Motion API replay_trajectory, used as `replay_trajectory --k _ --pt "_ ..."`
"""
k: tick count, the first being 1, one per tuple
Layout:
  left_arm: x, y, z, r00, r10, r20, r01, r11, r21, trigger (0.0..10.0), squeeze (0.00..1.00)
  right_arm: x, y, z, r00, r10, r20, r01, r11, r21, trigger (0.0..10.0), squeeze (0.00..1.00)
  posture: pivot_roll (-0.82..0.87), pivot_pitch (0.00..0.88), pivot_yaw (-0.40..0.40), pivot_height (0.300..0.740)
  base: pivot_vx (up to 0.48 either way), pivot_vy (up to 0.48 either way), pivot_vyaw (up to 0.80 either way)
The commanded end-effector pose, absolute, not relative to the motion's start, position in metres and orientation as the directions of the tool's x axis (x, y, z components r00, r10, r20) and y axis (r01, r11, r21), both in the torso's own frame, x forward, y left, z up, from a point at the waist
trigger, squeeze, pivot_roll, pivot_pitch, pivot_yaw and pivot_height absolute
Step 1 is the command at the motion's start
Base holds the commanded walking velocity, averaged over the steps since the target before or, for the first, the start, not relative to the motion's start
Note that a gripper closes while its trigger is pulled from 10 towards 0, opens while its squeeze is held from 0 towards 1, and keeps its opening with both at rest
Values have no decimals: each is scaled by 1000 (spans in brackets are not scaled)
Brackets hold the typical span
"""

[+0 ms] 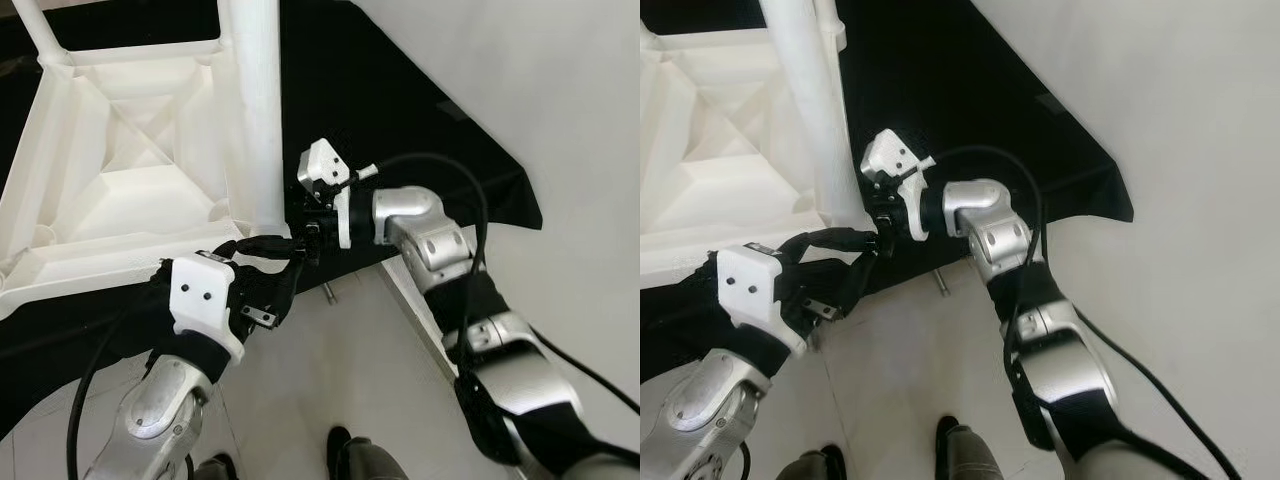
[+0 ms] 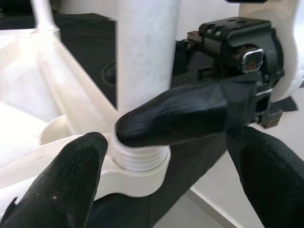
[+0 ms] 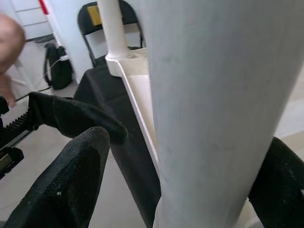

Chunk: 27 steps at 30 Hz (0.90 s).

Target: Building children table

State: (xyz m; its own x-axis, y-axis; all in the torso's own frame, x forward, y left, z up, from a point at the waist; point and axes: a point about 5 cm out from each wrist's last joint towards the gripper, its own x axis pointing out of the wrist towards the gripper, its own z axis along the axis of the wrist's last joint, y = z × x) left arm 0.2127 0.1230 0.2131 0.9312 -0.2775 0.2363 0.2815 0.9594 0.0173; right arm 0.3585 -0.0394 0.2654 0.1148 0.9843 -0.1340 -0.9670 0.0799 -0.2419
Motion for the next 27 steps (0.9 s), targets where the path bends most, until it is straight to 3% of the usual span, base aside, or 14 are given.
replay_trajectory --k 1,7,9,16,21,25,26,27 --pt "207 121 211 933 -288 216 291 956 19 10000 0 362 -35 267 100 986 -134 -968 65 -244 10000 0 64 312 -59 740 0 0 0" --pt "203 120 211 932 -298 209 301 953 17 10000 0 369 -33 269 117 985 -128 -964 81 -253 10000 0 71 316 -60 740 0 0 0" --pt "201 119 211 929 -306 206 310 950 14 10000 0 373 -30 270 167 981 -98 -958 138 -250 0 0 72 316 -63 740 0 0 0" --pt "200 118 212 928 -311 205 315 949 10 10000 0 376 -35 268 187 979 -83 -958 163 -234 0 0 64 318 -64 740 0 0 0" --pt "197 119 211 930 -310 199 314 949 11 10000 0 382 -49 264 248 966 -67 -948 228 -221 0 0 56 317 -65 740 0 0 0" --pt "191 125 213 937 -292 193 292 956 26 10000 0 388 -75 233 567 822 -53 -820 557 -133 0 0 57 321 -76 740 0 0 0" --pt "189 129 214 941 -281 190 280 960 31 10000 0 387 -87 218 788 615 -30 -616 785 -61 0 0 76 325 -63 740 0 0 0" --pt "186 132 214 945 -271 185 270 962 33 10000 0 373 -84 198 836 544 -74 -545 838 6 0 0 76 325 -63 740 0 0 0"
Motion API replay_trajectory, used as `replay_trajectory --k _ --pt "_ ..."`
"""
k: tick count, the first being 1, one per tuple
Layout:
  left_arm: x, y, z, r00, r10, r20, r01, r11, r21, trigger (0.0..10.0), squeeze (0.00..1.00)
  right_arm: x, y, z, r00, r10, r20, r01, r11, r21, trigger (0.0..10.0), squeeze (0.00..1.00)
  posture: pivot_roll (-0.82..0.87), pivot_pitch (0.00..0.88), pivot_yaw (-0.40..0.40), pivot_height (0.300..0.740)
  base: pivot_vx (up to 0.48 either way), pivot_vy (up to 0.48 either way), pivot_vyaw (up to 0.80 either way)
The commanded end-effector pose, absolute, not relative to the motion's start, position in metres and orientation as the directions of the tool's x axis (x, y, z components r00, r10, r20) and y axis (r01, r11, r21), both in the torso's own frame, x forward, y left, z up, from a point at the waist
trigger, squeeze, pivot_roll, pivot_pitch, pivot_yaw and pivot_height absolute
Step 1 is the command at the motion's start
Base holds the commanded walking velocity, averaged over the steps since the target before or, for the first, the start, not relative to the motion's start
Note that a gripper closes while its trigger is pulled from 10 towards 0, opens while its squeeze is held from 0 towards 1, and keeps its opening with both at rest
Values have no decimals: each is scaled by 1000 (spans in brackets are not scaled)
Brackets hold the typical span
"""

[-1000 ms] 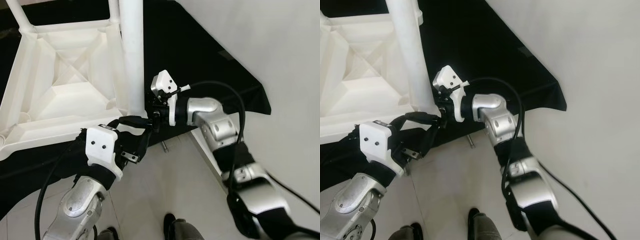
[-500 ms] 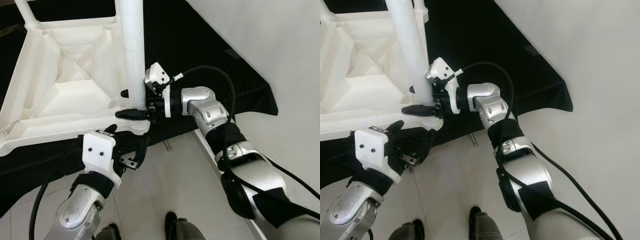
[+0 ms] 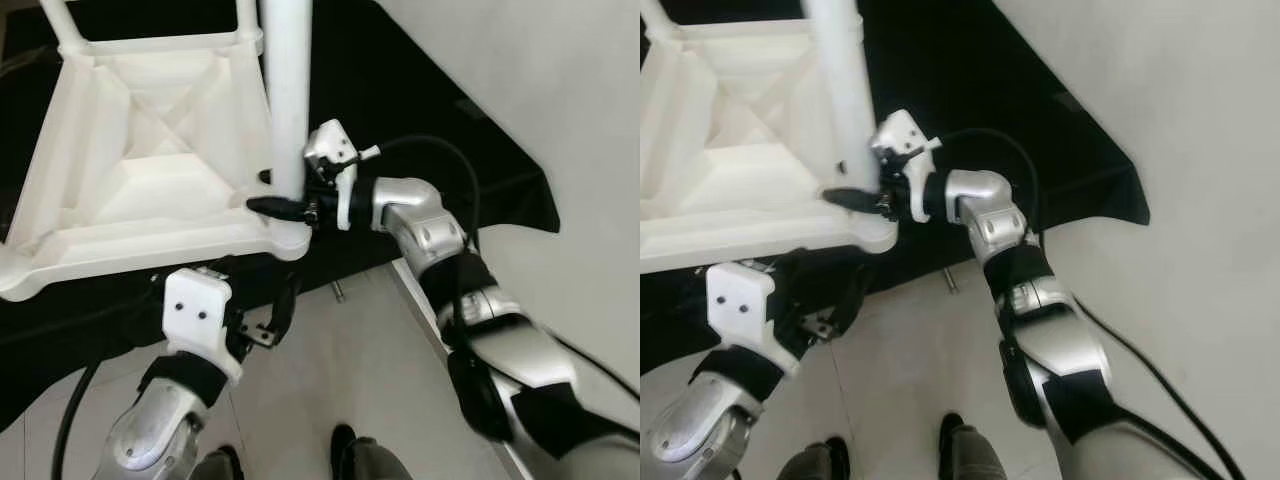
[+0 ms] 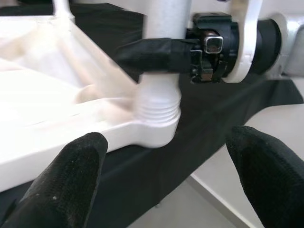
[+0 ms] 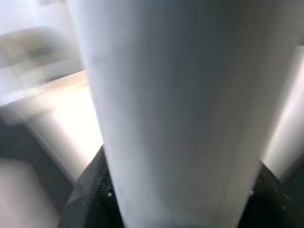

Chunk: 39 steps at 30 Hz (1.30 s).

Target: Building children table

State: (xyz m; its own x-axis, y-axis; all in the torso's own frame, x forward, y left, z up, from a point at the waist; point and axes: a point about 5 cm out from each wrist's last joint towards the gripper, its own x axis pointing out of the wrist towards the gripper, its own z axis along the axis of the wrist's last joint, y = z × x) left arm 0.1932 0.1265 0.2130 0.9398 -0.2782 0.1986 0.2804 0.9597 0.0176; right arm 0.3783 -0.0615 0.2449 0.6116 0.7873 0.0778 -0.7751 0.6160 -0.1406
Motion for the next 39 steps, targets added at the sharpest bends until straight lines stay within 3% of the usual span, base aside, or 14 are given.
replay_trajectory --k 1,11,12,13,16,17,21,25,26,30,35,36,37,39 --pt "186 132 214 945 -271 185 270 962 33 10000 0 373 -84 198 836 544 -74 -545 838 6 0 0 76 325 -63 740 0 0 0" --pt "168 137 203 963 -245 115 245 969 18 10000 0 353 -37 193 816 577 -46 -572 815 91 0 0 92 308 -38 740 0 0 0" --pt "166 137 200 966 -239 102 239 971 11 10000 0 355 -31 200 799 601 -28 -597 797 92 2471 0 95 304 -39 740 0 0 0" --pt "163 137 194 970 -230 84 231 973 -4 10000 0 357 -24 208 764 645 -5 -643 761 85 10000 0 96 299 -40 740 0 0 0" --pt "159 135 188 971 -230 63 231 973 -14 10000 0 358 -19 217 731 682 31 -682 727 80 10000 0 94 299 -40 740 0 0 0" --pt "154 130 179 968 -248 28 249 968 -26 10000 0 350 -15 236 643 761 86 -766 640 68 10000 1000 95 294 -42 740 0 0 0" --pt "151 123 171 963 -269 15 270 963 -21 10000 0 351 -22 255 513 846 148 -854 520 -12 10000 1000 89 289 -45 740 0 0 0" --pt "150 121 170 962 -273 14 273 962 -17 10000 0 350 -25 261 489 858 159 -865 500 -38 10000 1000 89 289 -45 740 0 0 0" --pt "150 122 171 965 -260 24 261 965 -22 10000 0 353 -32 265 425 893 152 -894 440 -84 10000 0 85 285 -42 740 0 0 0" --pt "149 124 173 973 -224 56 225 974 -4 10000 0 366 -53 282 233 971 60 -940 240 -244 10000 0 90 283 -52 740 0 0 0" --pt "148 124 173 976 -202 77 202 979 14 10000 0 366 -55 284 164 986 21 -953 164 -254 10000 0 86 284 -63 740 0 0 0" --pt "147 124 173 979 -186 87 185 982 24 10000 0 367 -57 283 140 990 -6 -956 134 -261 9176 0 77 284 -69 740 0 0 0" --pt "146 123 173 980 -176 94 174 984 30 10000 0 368 -58 282 126 992 -26 -957 115 -265 1216 0 75 283 -71 740 0 0 0" --pt "146 123 173 982 -160 103 157 987 37 10000 0 369 -60 281 127 991 -35 -962 115 -247 0 0 49 278 -78 740 0 0 0"
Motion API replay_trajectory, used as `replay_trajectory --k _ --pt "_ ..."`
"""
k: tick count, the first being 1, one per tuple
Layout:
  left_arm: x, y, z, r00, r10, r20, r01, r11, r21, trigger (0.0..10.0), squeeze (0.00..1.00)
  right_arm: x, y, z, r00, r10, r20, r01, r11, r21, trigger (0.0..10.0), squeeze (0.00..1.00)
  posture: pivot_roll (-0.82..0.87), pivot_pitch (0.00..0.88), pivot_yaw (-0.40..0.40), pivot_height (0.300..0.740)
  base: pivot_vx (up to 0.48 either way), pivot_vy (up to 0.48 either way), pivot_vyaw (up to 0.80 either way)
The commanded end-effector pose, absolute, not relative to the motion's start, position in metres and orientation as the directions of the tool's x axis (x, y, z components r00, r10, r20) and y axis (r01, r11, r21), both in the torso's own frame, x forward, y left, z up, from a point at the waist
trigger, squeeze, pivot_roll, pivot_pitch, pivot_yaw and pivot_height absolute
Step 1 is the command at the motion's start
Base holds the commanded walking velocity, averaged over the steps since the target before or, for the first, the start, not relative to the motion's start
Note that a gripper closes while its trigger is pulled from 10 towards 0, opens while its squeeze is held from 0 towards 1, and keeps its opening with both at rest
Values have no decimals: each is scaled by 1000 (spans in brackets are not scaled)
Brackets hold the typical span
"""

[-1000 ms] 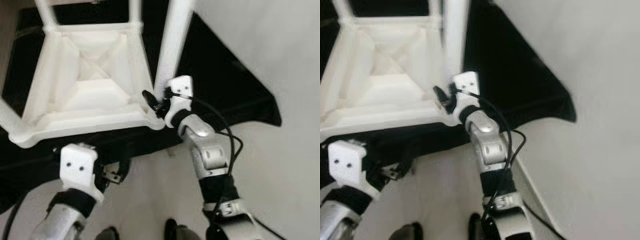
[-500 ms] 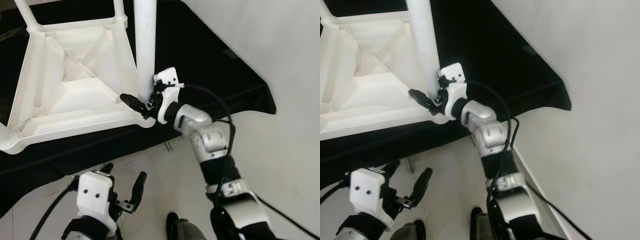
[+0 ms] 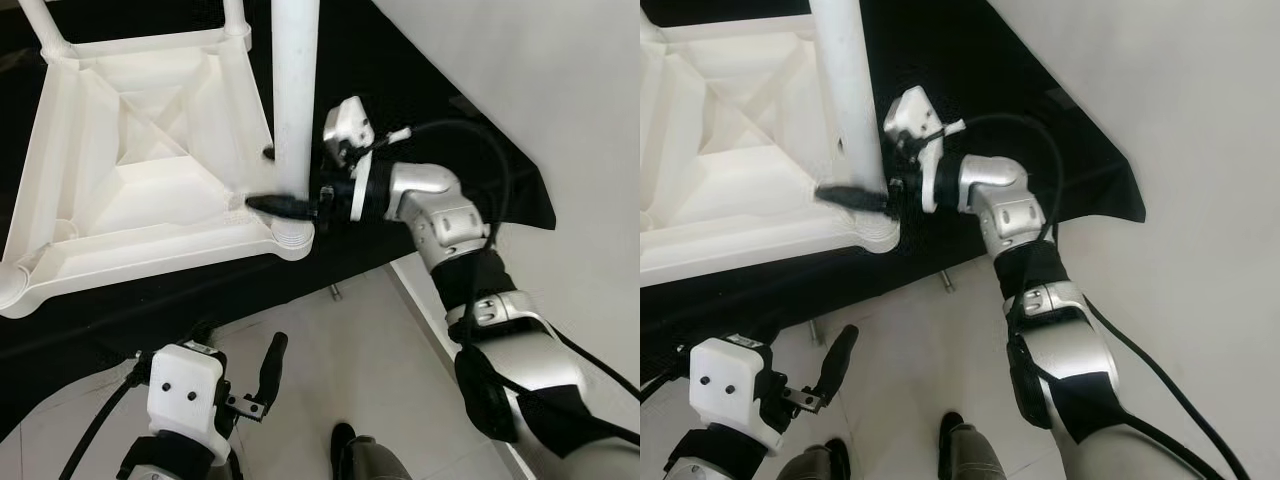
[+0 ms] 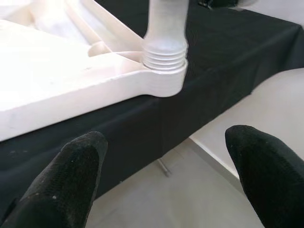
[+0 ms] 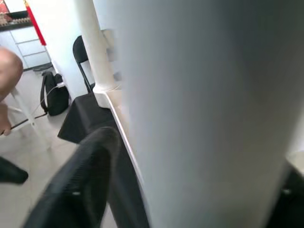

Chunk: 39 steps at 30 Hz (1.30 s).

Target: Building children table

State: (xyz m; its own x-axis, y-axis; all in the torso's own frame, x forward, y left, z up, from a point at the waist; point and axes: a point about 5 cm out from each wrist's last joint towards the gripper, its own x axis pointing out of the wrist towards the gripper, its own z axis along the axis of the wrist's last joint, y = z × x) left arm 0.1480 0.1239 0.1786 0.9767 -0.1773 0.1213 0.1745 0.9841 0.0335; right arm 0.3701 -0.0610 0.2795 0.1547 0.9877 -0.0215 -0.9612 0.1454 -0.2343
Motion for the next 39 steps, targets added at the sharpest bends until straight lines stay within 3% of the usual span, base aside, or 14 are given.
replay_trajectory --k 1,7,11,13,14,15,17,25,26,28,29,31,32,39 --pt "146 123 173 982 -160 103 157 987 37 10000 0 369 -60 281 127 991 -35 -962 115 -247 0 0 49 278 -78 740 0 0 0" --pt "146 124 173 982 -151 112 147 988 37 10000 0 374 -68 274 175 984 -14 -962 168 -216 0 0 44 275 -75 740 0 0 0" --pt "143 125 176 983 -140 120 136 990 35 10000 0 381 -76 260 360 933 11 -923 357 -141 0 0 44 275 -75 740 0 0 0" --pt "140 126 180 984 -126 128 124 992 26 10000 0 374 -71 236 539 842 10 -840 538 -75 0 0 37 274 -81 740 0 0 0" --pt "140 126 180 984 -126 128 124 992 26 10000 0 374 -71 236 539 842 10 -840 538 -75 0 0 37 274 -81 740 0 0 0" --pt "138 128 182 985 -114 129 114 993 8 10000 0 362 -63 213 685 727 -42 -729 683 -47 0 0 26 276 -69 740 0 0 0" --pt "135 127 183 986 -110 129 111 994 -4 10000 0 332 -47 195 767 638 -72 -640 768 -15 0 0 25 278 -60 740 0 0 0" --pt "138 130 180 985 -108 132 108 994 7 10000 0 326 -8 205 668 744 -2 -744 668 -12 0 0 33 246 -54 740 0 0 0" --pt "139 131 181 985 -102 136 102 995 11 10000 0 328 -7 208 664 748 1 -748 664 -7 9098 0 33 244 -56 740 0 0 0" --pt "140 133 181 985 -98 138 97 995 15 10000 0 329 -6 211 667 745 1 -745 667 0 10000 0 33 244 -56 740 0 0 0" --pt "140 134 181 986 -94 140 92 996 19 10000 0 328 -4 218 651 758 30 -759 651 18 10000 655 32 240 -56 740 0 0 0" --pt "141 135 181 986 -91 140 89 996 22 10000 0 326 -4 223 639 767 52 -769 639 29 10000 655 32 240 -56 740 0 0 0" --pt "142 136 182 986 -88 143 85 996 24 10000 0 320 0 231 568 819 80 -823 566 52 10000 1000 31 240 -54 740 0 0 0" --pt "145 139 185 984 -78 160 74 997 30 10000 0 325 -5 259 217 968 123 -967 231 -112 10000 1000 43 236 -52 740 0 0 0"
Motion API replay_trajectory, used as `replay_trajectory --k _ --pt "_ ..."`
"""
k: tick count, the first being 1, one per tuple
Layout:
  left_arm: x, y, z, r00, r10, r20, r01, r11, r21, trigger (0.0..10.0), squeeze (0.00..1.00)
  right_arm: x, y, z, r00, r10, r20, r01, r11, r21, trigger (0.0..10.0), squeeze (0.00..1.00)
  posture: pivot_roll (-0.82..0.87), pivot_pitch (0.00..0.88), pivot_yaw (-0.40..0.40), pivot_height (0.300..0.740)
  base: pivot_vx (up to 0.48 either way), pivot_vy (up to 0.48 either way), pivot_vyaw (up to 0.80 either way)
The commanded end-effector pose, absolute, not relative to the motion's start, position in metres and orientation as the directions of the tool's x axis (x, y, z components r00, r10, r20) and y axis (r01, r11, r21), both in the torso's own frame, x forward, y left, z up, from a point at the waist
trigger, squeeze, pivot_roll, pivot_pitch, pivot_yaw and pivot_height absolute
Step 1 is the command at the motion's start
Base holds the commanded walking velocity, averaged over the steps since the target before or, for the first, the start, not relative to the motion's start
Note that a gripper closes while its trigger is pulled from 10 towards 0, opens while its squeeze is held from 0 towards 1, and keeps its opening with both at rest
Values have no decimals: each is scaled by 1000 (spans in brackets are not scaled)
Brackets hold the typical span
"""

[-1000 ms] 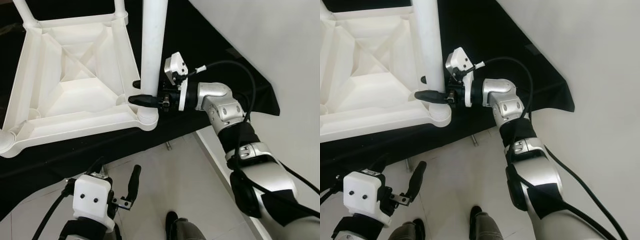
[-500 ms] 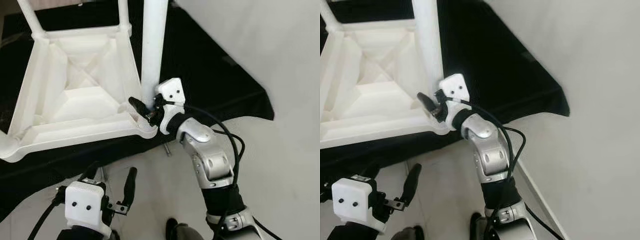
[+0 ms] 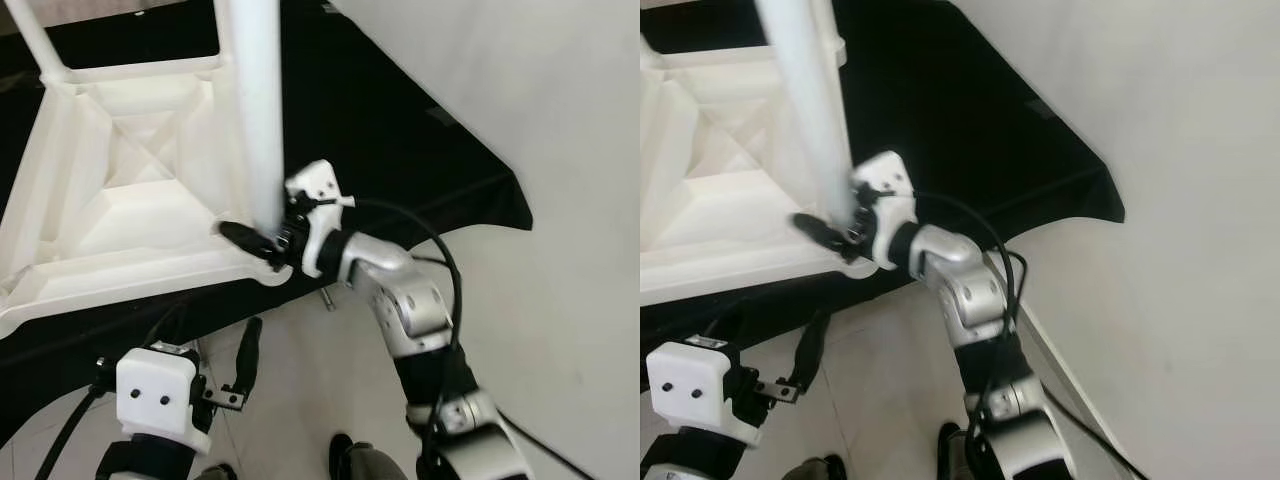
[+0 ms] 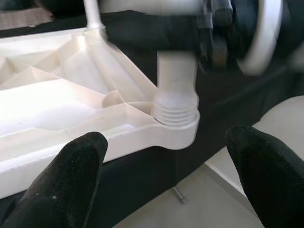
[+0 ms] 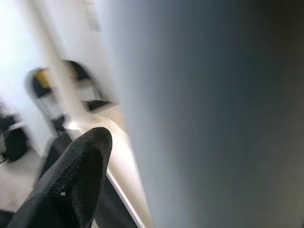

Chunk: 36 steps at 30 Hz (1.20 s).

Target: Building children table

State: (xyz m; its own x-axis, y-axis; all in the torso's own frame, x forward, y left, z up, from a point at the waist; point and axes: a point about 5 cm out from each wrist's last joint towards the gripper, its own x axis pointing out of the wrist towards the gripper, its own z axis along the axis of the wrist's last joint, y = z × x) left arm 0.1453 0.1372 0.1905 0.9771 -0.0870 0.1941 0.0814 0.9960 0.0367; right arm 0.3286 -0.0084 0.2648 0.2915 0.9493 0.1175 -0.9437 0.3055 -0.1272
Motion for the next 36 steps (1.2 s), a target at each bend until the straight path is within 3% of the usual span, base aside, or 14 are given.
replay_trajectory --k 1,2,3,8,13,14,21,26,29,30,31,33,34,36 --pt "145 139 186 984 -75 161 71 997 31 10000 0 324 -6 262 123 987 107 -979 138 -147 10000 333 48 240 -53 740 0 0 0" --pt "145 139 186 984 -74 162 70 997 32 10000 0 323 -7 265 63 994 93 -982 78 -170 10000 333 48 240 -53 740 0 0 0" --pt "145 140 186 984 -73 162 68 997 34 10000 0 324 -9 268 9 997 74 -980 23 -195 10000 0 51 239 -52 740 0 0 0" --pt "144 141 187 985 -68 161 63 997 36 10000 0 329 -15 275 -140 990 5 -966 -135 -221 10000 0 66 246 -56 740 0 0 0" --pt "143 142 188 985 -64 159 59 998 39 10000 0 335 -16 278 -185 983 -6 -962 -182 -206 10000 0 77 250 -55 740 0 0 0" --pt "142 143 188 986 -62 158 56 998 41 10000 0 337 -16 278 -208 978 -10 -957 -205 -203 0 0 79 254 -56 740 0 0 0" --pt "141 144 189 986 -59 156 53 998 43 10000 0 340 -16 278 -221 975 6 -956 -215 -201 0 0 79 257 -55 740 0 0 0" --pt "142 144 190 986 -57 157 51 998 42 10000 0 345 -17 275 -179 983 41 -966 -168 -194 0 0 77 260 -53 740 0 0 0" --pt "142 145 190 986 -54 158 48 998 41 10000 0 348 -21 268 -95 993 68 -980 -81 -184 0 0 71 261 -52 740 0 0 0" --pt "142 145 190 986 -52 159 47 998 39 10000 0 349 -24 263 -17 997 77 -987 -5 -163 0 0 66 263 -56 740 0 0 0" --pt "142 145 190 986 -52 159 47 998 39 10000 0 349 -24 263 -17 997 77 -987 -5 -163 0 0 66 263 -56 740 0 0 0" --pt "142 144 191 986 -52 161 47 998 37 10000 0 349 -27 247 190 978 83 -977 197 -87 0 0 66 267 -67 740 0 0 0" --pt "142 144 191 986 -52 161 47 998 37 10000 0 349 -27 247 190 978 83 -977 197 -87 0 0 66 267 -67 740 0 0 0" --pt "142 146 191 986 -49 159 44 998 39 10000 0 344 -20 221 623 781 41 -782 624 -4 0 0 71 275 -61 740 0 0 0"
